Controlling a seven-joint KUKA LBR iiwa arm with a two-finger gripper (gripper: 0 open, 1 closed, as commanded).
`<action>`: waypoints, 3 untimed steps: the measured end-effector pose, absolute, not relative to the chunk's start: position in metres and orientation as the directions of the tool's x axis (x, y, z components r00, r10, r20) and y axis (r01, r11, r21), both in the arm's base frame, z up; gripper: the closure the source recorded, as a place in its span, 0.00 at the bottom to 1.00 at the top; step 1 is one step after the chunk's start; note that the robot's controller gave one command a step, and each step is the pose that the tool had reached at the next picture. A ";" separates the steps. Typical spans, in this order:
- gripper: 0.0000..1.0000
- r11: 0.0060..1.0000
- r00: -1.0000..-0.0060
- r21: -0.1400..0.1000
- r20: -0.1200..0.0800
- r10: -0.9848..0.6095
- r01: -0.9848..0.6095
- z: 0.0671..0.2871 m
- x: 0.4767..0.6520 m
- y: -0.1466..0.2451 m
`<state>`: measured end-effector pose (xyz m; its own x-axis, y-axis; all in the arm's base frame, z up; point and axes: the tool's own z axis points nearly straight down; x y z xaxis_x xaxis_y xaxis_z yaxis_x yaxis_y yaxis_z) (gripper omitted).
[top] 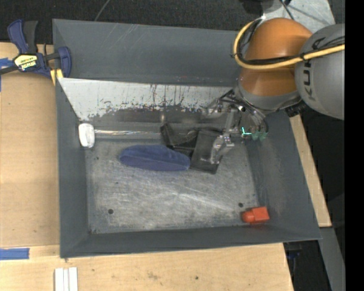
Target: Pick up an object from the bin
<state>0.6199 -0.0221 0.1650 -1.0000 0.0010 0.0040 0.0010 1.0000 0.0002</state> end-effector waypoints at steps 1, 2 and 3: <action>0.00 0.985 -0.984 0.004 -0.025 0.174 0.174 0.098 0.614 -0.017; 1.00 0.984 -0.984 0.003 -0.037 0.176 0.176 0.099 0.616 -0.019; 1.00 0.991 -0.991 -0.002 -0.004 0.132 0.132 0.212 0.608 -0.035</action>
Offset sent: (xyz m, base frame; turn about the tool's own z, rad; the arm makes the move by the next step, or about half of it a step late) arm -0.0158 0.0057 -0.0907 0.1860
